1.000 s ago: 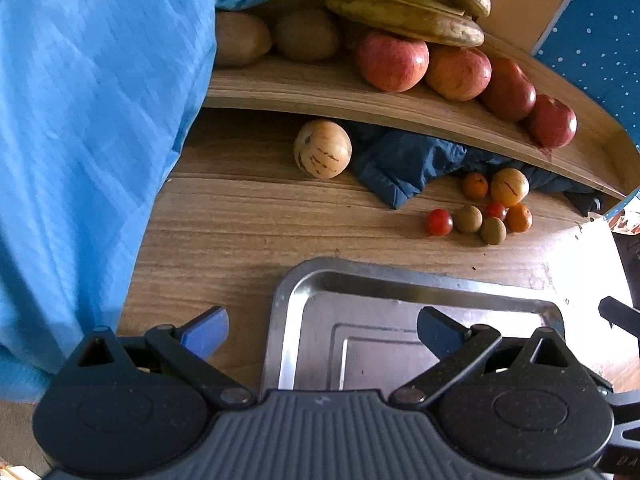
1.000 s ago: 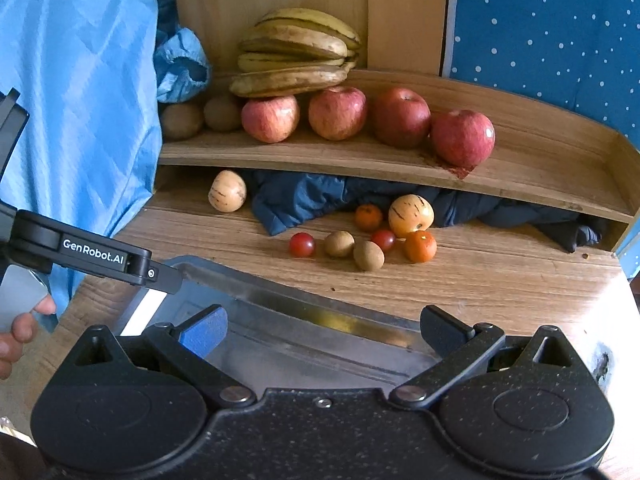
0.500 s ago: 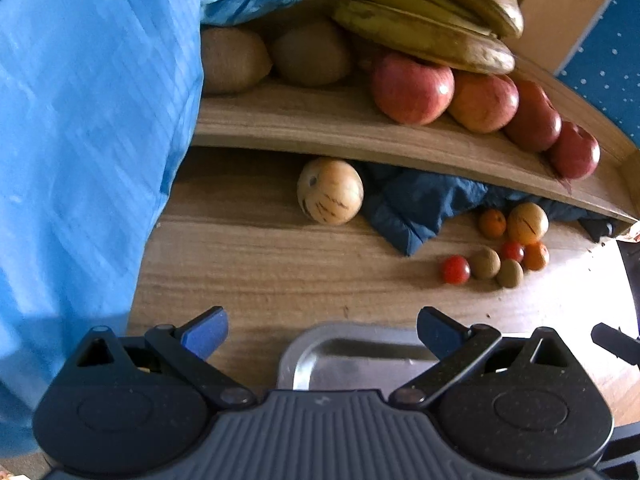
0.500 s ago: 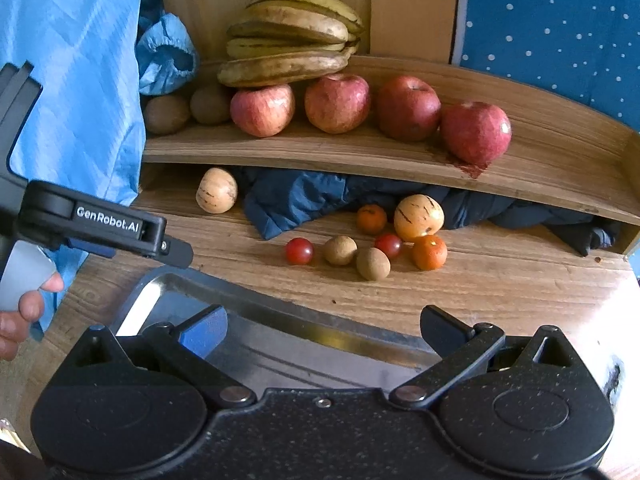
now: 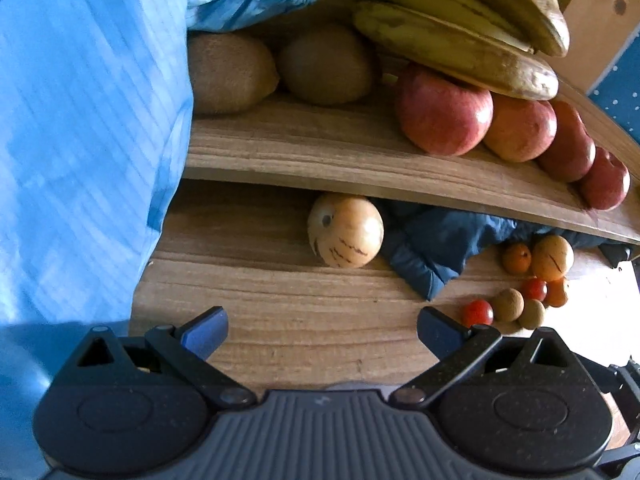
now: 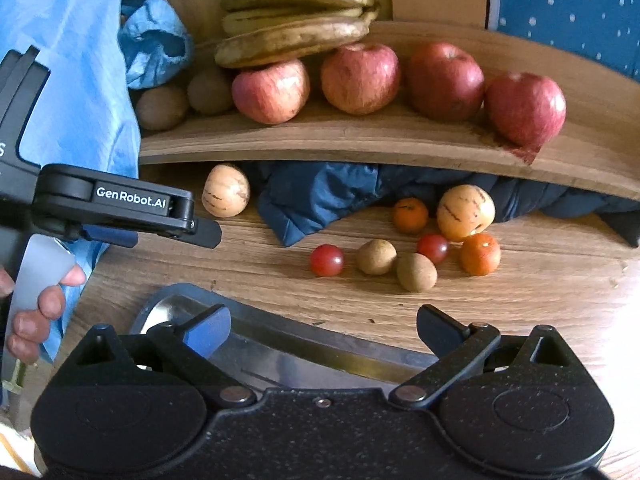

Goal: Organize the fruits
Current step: 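Grasp the striped round fruit with left tool while right grasps red tomato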

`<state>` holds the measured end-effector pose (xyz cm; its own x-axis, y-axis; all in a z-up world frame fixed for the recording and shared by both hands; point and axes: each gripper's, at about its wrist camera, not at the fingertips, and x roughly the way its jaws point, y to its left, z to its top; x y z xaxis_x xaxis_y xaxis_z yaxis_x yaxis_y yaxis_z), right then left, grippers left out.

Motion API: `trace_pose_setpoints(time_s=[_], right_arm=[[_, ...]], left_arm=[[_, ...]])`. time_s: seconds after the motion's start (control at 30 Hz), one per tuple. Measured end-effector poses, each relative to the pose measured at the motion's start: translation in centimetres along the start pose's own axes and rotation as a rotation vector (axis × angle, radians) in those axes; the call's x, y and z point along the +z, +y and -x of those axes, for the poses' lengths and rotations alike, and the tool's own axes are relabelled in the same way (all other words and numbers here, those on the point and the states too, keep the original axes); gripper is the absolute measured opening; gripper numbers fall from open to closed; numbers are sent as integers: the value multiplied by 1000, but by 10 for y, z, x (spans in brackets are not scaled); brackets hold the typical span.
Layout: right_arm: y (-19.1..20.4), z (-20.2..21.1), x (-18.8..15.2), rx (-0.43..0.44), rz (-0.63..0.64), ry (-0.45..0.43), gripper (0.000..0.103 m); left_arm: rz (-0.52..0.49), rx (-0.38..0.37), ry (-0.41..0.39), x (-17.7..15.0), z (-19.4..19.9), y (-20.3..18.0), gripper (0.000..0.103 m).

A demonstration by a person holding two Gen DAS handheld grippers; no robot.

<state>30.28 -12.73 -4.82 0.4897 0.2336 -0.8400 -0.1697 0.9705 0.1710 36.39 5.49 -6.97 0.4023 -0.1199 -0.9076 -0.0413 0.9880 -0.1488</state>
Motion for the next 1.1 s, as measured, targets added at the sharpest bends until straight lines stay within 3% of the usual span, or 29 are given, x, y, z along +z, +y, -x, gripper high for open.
trace_pose_setpoints(time_s=[0.17,0.33,0.63,1.1], right_arm=[[-4,-12,4,26,-39,20,92],[-2,-21,8,54,-37,36,78],[-6,-39,17,63,-65,46,60],[-3,-55,21,44,-69,44,51]], left_arm=[[1,1,-1,8,-6,2,102],[10,-10,-29,15,-12,4,102],[16,-45,-44,26,-17,11,89],[55,-71,-40,33,-29,14,83]])
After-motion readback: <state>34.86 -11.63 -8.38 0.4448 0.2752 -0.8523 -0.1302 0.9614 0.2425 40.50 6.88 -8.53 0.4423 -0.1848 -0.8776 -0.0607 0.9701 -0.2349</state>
